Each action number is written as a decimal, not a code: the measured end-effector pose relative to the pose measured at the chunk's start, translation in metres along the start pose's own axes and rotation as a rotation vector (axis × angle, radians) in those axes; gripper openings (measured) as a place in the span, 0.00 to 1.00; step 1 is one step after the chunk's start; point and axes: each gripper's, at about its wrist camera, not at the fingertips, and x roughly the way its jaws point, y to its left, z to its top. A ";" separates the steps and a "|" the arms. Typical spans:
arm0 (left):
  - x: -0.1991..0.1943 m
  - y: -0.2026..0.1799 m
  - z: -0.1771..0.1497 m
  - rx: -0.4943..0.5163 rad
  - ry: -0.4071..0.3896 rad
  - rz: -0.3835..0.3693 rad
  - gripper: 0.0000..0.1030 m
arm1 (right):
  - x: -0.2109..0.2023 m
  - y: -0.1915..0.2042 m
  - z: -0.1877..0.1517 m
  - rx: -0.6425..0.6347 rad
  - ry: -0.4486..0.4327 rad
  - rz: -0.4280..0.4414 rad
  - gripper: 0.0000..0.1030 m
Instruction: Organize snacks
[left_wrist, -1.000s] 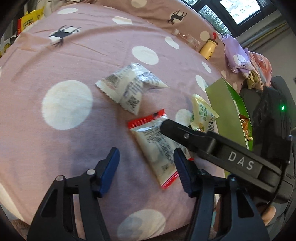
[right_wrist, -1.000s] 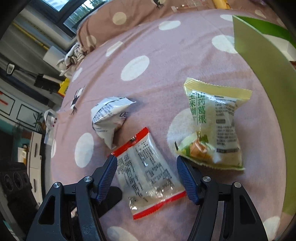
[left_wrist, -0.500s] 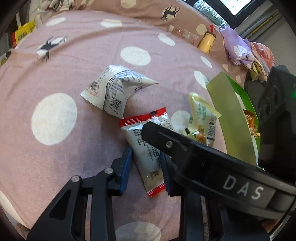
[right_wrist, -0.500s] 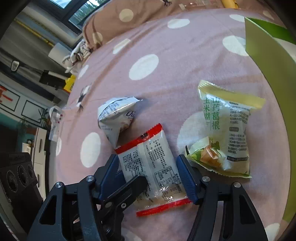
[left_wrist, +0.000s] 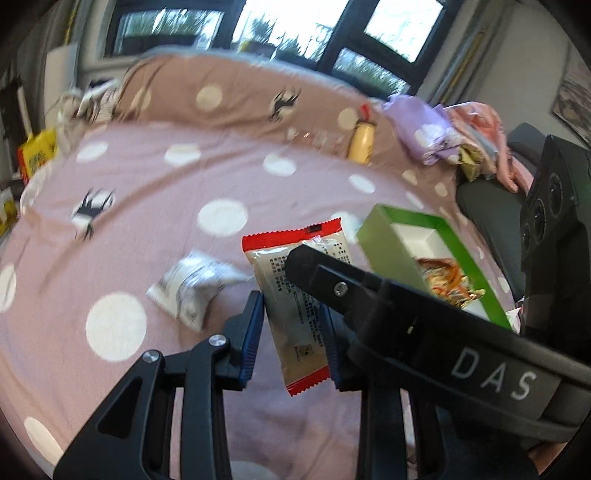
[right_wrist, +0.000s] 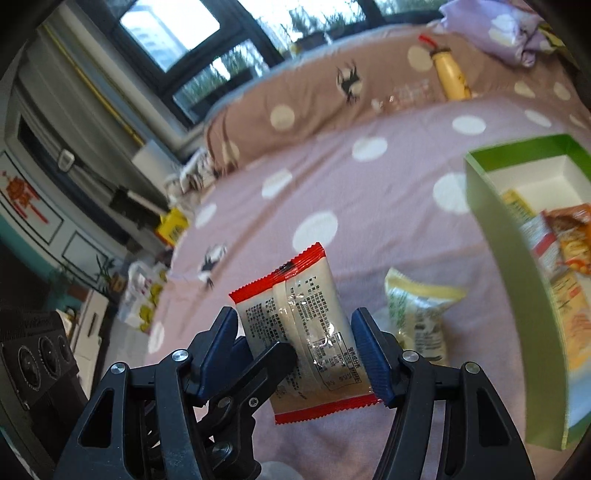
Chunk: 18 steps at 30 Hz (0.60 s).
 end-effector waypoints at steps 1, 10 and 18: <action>-0.003 -0.007 0.002 0.019 -0.019 -0.012 0.28 | -0.009 -0.003 0.002 0.006 -0.027 -0.001 0.65; -0.002 -0.063 0.015 0.165 -0.090 -0.099 0.28 | -0.065 -0.041 0.014 0.101 -0.201 -0.023 0.65; 0.025 -0.110 0.019 0.259 -0.051 -0.165 0.28 | -0.090 -0.090 0.018 0.231 -0.261 -0.062 0.65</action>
